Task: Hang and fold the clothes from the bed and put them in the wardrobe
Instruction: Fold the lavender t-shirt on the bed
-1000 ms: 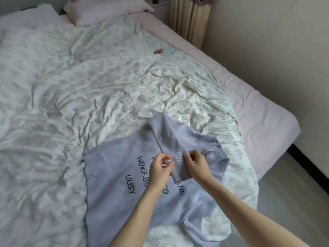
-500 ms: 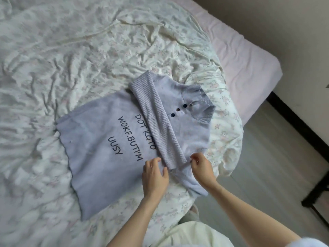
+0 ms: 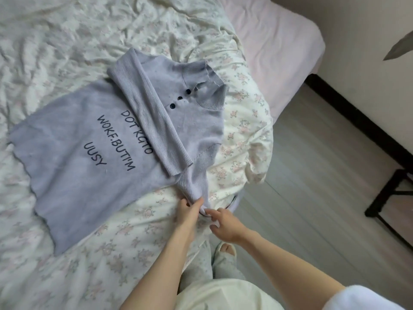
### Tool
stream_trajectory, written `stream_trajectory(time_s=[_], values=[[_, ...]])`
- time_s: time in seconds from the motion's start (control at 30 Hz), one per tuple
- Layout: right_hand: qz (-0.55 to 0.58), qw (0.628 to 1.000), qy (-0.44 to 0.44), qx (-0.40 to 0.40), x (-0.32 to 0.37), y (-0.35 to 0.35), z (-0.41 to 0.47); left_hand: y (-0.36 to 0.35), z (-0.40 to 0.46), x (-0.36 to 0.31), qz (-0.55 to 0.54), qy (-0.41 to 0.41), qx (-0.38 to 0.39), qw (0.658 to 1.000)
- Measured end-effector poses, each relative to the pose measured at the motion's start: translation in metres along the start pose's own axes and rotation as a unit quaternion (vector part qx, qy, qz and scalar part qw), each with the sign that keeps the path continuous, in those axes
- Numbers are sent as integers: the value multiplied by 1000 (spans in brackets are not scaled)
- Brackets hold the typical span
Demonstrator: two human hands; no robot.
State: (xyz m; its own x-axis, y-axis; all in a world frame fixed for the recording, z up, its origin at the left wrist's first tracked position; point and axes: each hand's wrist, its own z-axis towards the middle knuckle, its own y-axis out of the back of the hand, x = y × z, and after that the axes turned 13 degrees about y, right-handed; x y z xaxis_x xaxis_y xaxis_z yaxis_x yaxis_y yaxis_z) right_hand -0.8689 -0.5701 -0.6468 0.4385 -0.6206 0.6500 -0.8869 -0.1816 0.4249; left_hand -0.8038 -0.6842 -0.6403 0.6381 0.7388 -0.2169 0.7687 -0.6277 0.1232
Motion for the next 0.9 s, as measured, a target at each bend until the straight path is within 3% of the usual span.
stream_trajectory(time_s=[0.17,0.27,0.3,0.4,0.5,0.53,0.57,0.7,0.83,0.9], values=[[102,986,-3,-132,-29,-16,-25,-4,-9,18,-121,-14,109,987],[275,931,-131,-199,-33,-20,-41,-1,-26,26,-192,-4,178,965],[400,879,-186,-184,-30,-20,-47,1,-35,27,-210,-5,197,958],[700,652,-250,-153,-8,-16,-58,10,-62,26,-214,-5,243,946],[827,480,-255,-146,12,-17,-45,15,-81,22,-195,-18,282,939],[856,433,-239,-149,19,-14,-39,17,-85,20,-189,-22,285,940],[865,412,-234,-168,26,-8,-36,18,-88,17,-179,-23,285,941],[803,427,-210,-359,31,25,-43,29,-91,6,-138,-34,194,971],[708,491,-159,-482,43,66,-76,33,-95,-3,-5,-61,65,996],[663,551,-117,-494,59,79,-95,27,-114,-8,88,-116,64,987]])
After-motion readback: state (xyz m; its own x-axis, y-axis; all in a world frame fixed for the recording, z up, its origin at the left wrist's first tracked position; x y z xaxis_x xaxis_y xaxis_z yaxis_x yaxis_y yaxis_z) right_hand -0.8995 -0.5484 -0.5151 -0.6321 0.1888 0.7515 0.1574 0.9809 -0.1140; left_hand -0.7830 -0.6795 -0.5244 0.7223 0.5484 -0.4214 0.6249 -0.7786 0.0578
